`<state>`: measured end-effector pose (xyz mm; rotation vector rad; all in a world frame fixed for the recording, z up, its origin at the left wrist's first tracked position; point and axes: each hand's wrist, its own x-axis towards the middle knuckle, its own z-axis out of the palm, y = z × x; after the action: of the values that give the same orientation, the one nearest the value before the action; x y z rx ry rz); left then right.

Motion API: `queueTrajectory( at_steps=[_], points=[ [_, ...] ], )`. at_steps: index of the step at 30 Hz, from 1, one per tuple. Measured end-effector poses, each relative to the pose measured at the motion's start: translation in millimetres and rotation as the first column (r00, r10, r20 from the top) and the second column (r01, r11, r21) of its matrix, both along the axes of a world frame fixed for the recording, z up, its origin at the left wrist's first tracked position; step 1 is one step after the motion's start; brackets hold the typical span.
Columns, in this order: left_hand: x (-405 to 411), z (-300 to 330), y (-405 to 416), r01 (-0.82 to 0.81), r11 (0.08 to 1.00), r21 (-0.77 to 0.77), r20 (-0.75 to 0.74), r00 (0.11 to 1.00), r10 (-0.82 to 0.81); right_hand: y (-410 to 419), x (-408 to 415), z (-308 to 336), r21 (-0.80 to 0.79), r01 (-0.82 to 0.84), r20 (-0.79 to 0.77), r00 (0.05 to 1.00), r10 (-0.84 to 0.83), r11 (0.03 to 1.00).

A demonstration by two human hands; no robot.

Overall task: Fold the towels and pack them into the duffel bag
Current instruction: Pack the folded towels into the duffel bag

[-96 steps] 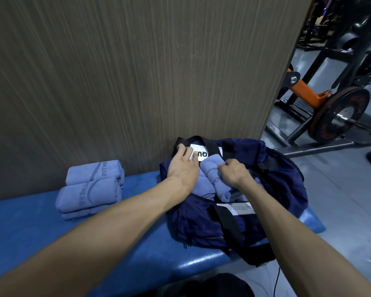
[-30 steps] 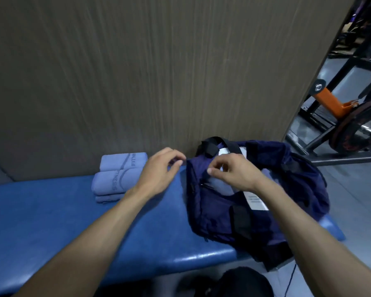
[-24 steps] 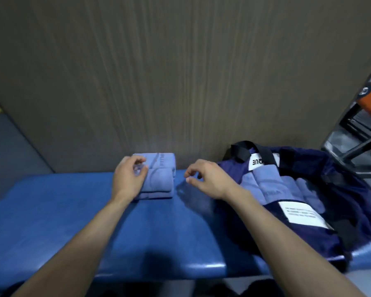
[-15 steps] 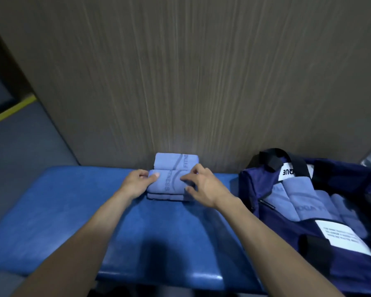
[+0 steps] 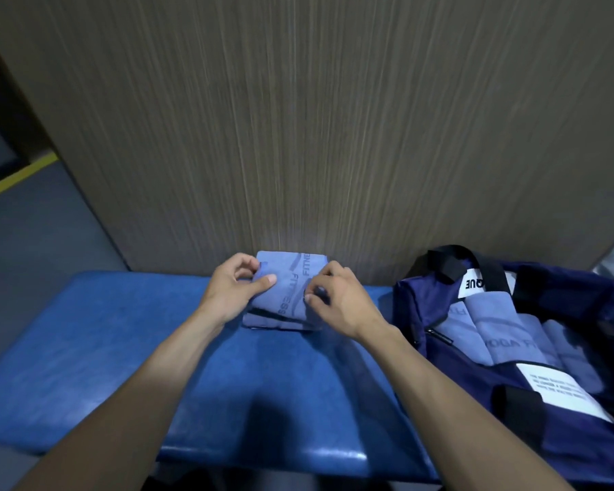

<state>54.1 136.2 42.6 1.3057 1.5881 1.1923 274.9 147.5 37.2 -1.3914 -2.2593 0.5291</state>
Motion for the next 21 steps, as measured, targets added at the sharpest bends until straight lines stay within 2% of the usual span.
queueTrajectory(
  at_steps=[3, 5, 7, 9, 14, 17, 19, 21],
  points=[
    [9.2, 25.5, -4.2, 0.116, 0.991, 0.059, 0.009, 0.993, -0.117, 0.0, 4.2, 8.5, -0.01, 0.017, -0.205, 0.979, -0.018, 1.0],
    [14.8, 44.9, -4.3, 0.183, 0.979, 0.091, -0.006, 0.983, -0.184, -2.1, 7.5, 20.5, -0.114, 0.014, -0.34, 0.939, -0.053, 0.993],
    [23.0, 65.2, -4.0, 0.237, 0.965, 0.114, -0.017, 0.971, -0.237, -6.2, 11.9, 36.9, -0.262, -0.046, -0.481, 0.872, -0.089, 0.964],
    [34.4, 85.5, -3.5, 0.273, 0.955, 0.118, -0.011, 0.962, -0.274, -11.0, 19.1, 51.8, -0.342, -0.114, -0.586, 0.802, -0.117, 0.933],
    [62.8, 119.5, 1.6, 0.348, 0.937, 0.019, 0.042, 0.936, -0.349, -25.5, 43.0, 71.3, -0.421, -0.197, -0.706, 0.685, -0.183, 0.886],
    [79.0, 119.7, 3.9, 0.389, 0.921, -0.022, 0.02, 0.921, -0.388, -31.1, 58.1, 74.3, -0.457, -0.155, -0.697, 0.674, -0.245, 0.876],
    [90.1, 116.2, 4.9, 0.302, 0.951, 0.07, -0.054, 0.953, -0.299, -35.0, 70.3, 75.2, -0.485, -0.101, -0.68, 0.668, -0.302, 0.869],
    [98.6, 110.8, 4.4, 0.114, 0.954, 0.276, -0.119, 0.989, -0.084, -38.9, 84.5, 75.6, -0.51, -0.037, -0.679, 0.631, -0.376, 0.859]
  ],
)
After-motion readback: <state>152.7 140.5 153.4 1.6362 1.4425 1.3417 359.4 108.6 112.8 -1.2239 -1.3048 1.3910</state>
